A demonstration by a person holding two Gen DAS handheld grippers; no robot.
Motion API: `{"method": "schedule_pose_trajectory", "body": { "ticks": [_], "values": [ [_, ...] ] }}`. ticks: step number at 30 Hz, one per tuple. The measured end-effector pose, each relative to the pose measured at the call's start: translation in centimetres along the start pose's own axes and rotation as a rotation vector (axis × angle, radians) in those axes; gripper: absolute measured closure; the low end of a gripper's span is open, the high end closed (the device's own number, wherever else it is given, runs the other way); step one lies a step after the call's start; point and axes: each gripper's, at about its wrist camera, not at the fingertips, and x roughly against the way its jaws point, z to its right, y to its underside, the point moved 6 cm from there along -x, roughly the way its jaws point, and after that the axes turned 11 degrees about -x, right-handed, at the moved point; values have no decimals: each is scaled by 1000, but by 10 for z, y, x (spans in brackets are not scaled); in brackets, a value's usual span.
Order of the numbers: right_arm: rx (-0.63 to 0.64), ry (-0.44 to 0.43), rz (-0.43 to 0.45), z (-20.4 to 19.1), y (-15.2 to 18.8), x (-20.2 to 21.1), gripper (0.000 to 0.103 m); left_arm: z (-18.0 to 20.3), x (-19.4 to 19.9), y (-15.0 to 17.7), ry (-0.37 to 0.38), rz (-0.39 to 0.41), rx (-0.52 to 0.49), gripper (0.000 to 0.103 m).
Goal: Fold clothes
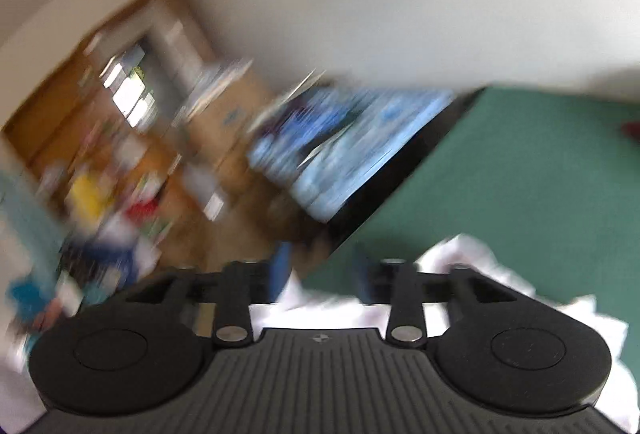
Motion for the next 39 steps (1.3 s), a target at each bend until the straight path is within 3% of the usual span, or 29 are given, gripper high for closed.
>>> {"method": "schedule_pose_trajectory", "body": {
  "ticks": [2,5,7,10,14,15,16,17,20,23,26,28,31,33,36,39],
  "values": [
    [-38,163,55,43,-7,7,39,-13,7,13,-6,-10,-2,91],
    [-99,383,2,112,6,0,39,-16,18,29,21,-26,-38,91],
    [-199,445,-86,149,27,-14,39,-25,23,37,37,-39,-53,91],
    [-375,415,-171,180,60,-33,40,-34,29,45,19,-60,-74,91],
    [-509,264,-234,176,82,-63,36,-40,33,41,-1,-82,-70,90],
    [-509,238,-243,169,84,-70,40,-41,36,43,-17,-85,-74,89],
    [-486,221,-245,160,82,-76,51,-43,40,44,-35,-87,-79,88],
    [-463,205,-247,150,81,-82,92,-46,43,45,-53,-90,-79,88],
    [-394,160,-166,126,56,-70,97,-59,47,43,-101,-82,-73,87],
    [-380,29,-57,98,14,-49,98,-63,48,37,-125,-60,-93,78],
    [-324,-24,14,73,-22,-47,98,-61,37,34,-135,-72,-126,76],
    [-273,19,5,66,-28,-60,93,-63,33,41,-134,-101,-130,74],
    [-271,87,2,77,-18,-72,71,-66,34,57,-137,-141,-128,70],
    [-250,170,-34,91,-4,-76,51,-69,41,69,-150,-160,-124,67],
    [-206,299,-105,117,22,-77,50,-78,58,80,-170,-177,-128,60],
    [-225,336,-186,133,53,-75,49,-86,80,71,-196,-146,-150,56]
  ]
}}
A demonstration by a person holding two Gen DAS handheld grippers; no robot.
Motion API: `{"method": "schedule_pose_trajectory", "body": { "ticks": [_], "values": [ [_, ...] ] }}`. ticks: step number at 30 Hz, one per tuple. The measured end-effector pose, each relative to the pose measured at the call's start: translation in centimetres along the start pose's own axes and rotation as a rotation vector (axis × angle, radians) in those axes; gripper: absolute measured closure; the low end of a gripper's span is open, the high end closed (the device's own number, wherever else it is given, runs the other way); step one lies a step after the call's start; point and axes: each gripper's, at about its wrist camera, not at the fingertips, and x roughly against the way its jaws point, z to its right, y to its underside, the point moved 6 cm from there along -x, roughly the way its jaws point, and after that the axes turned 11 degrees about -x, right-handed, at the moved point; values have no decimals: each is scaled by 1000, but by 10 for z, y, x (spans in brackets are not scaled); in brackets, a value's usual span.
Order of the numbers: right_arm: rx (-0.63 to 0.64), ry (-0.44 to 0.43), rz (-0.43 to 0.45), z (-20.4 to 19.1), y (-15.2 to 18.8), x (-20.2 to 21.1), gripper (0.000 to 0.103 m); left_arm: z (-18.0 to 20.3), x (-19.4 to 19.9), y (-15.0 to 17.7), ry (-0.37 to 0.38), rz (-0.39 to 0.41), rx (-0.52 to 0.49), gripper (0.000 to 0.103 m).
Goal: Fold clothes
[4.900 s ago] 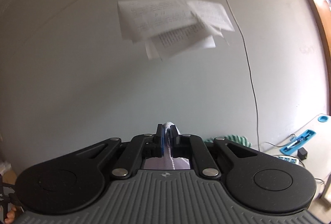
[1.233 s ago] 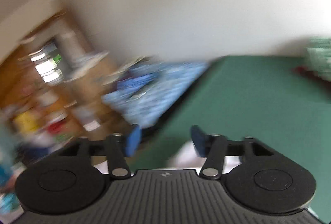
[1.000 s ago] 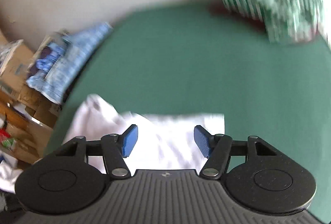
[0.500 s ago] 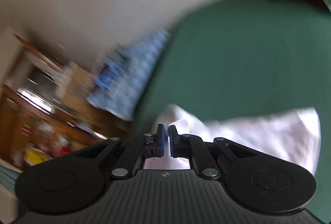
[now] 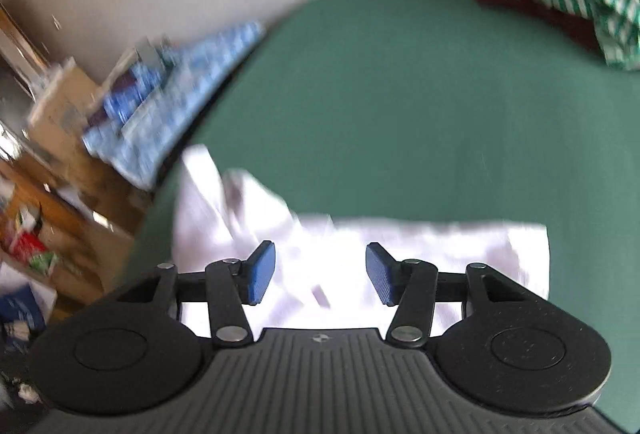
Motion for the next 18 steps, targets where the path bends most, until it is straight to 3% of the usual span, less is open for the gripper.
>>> {"method": "schedule_pose_trajectory", "body": {
  "ticks": [3,4,6,7,11,14,15,16,18],
  "values": [
    [-77,-73,-58,3,11,-10,52,-3,8,-36,-10,123,-50,45],
    [-89,-98,-60,0,14,-11,57,2,3,-49,9,156,-72,39],
    [-71,-138,-52,-11,17,-4,80,14,-10,-75,62,215,-119,28],
    [-57,-157,-47,-16,19,0,82,21,-20,-86,93,231,-152,20],
    [64,-208,-7,-39,28,27,85,60,-67,-113,175,240,-255,21],
    [163,-176,-13,-46,50,36,85,75,-90,-111,258,201,-240,50],
    [195,-161,-18,-48,57,37,85,78,-94,-107,287,193,-231,75],
    [227,-146,-23,-49,65,39,84,82,-96,-103,312,182,-220,90],
    [285,-113,-38,-51,80,42,81,86,-97,-93,316,157,-221,103]
  ]
}}
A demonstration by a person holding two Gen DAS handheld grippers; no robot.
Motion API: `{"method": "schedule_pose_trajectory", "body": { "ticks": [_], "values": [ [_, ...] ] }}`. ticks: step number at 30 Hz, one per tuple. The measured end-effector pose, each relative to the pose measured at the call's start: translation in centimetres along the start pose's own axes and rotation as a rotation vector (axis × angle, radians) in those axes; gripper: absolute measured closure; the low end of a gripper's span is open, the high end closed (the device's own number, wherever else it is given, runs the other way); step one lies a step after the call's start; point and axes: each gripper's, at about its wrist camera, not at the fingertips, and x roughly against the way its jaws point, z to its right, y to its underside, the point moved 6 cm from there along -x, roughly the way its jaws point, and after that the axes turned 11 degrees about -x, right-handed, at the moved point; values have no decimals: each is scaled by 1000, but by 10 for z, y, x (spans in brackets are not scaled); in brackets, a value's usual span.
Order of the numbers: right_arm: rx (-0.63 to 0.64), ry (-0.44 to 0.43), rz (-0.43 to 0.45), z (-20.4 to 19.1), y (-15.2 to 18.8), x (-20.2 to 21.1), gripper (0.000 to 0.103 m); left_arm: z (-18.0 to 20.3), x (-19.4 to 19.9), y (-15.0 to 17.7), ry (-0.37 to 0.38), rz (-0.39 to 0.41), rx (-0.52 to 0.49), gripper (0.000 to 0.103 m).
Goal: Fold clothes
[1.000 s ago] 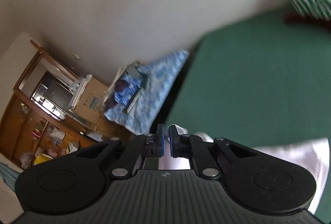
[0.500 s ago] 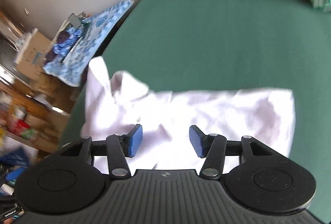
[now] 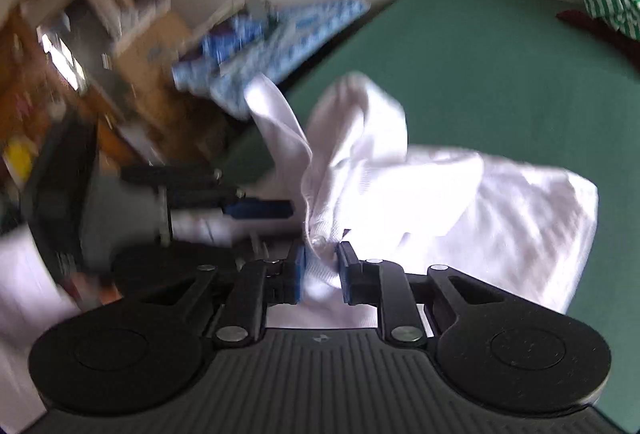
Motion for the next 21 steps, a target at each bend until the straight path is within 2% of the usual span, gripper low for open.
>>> {"method": "schedule_pose_trajectory", "body": {
  "ticks": [1,2,3,5,6,9,10,12,14,15,16,17,18,19,20,21],
  "values": [
    [5,12,-9,1,3,1,81,3,0,5,1,-13,0,103],
    [-3,18,-9,3,4,3,73,6,-1,10,1,-26,0,103],
    [-33,31,15,9,1,7,62,10,1,14,-7,-36,-4,103],
    [-138,72,102,30,-12,16,48,15,7,20,-41,-48,-8,103],
    [-194,92,133,42,-20,16,44,11,12,21,-68,-44,-9,103],
    [-296,109,167,66,-45,7,43,-8,26,25,-159,-24,-10,76],
    [-303,99,168,69,-53,2,43,-14,31,26,-190,-18,-10,56],
    [-262,42,146,64,-68,-10,41,-27,33,31,-195,-17,-12,29],
    [-199,38,98,59,-77,-31,34,-37,28,40,-164,-28,-4,30],
    [-165,45,71,57,-81,-42,35,-40,23,44,-141,-43,7,30],
    [-137,57,38,56,-83,-53,41,-41,18,47,-121,-50,18,30],
    [-130,59,4,56,-83,-60,73,-41,15,51,-102,-57,29,30],
    [-139,48,-25,55,-82,-64,88,-38,11,53,-87,-67,32,34],
    [-153,34,-31,55,-81,-62,88,-35,7,56,-73,-78,33,47],
    [-172,16,-13,55,-81,-54,88,-32,4,58,-59,-88,34,49],
    [-192,-2,5,55,-80,-47,88,-27,4,58,-40,-77,38,68]
  ]
}}
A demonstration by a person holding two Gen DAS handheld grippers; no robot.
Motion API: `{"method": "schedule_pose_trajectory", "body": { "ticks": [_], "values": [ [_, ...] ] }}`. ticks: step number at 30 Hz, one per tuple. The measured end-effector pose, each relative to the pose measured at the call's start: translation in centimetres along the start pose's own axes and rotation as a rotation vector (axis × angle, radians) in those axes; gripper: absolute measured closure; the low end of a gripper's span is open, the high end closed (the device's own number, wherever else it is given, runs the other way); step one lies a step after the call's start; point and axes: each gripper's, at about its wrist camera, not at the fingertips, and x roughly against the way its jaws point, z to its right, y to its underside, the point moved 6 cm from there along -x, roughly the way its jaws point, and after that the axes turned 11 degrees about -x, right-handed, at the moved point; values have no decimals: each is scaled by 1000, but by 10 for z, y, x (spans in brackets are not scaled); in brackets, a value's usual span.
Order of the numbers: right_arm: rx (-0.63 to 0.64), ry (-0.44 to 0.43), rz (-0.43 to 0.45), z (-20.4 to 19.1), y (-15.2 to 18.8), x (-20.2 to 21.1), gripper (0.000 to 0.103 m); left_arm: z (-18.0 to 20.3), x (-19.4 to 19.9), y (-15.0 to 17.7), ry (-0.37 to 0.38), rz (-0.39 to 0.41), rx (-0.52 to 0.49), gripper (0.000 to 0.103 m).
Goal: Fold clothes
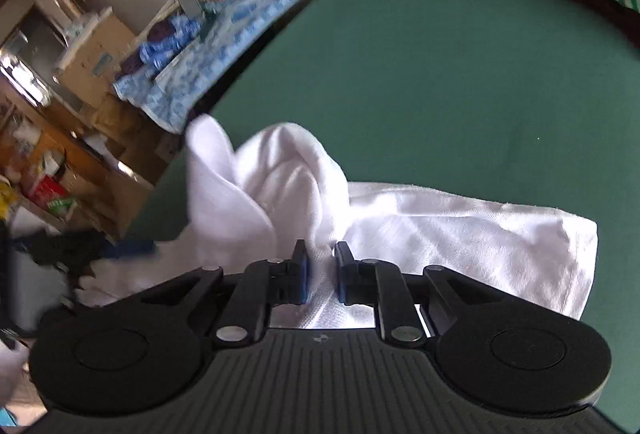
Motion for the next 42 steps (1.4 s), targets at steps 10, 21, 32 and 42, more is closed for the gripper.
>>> {"method": "schedule_pose_trajectory", "body": {
  "ticks": [10,21,32,42],
  "values": [
    [-365,-265,368,22,10,150,89,3,54,-52,19,220,63,101],
    [-362,-394,882,-28,8,321,89,-48,213,-190,-82,757,-18,100],
    [-129,123,878,-56,10,336,64,-50,202,-222,-191,696,-81,97],
    [-123,457,155,63,129,96,49,-89,116,-105,-327,323,196,99]
  ]
}}
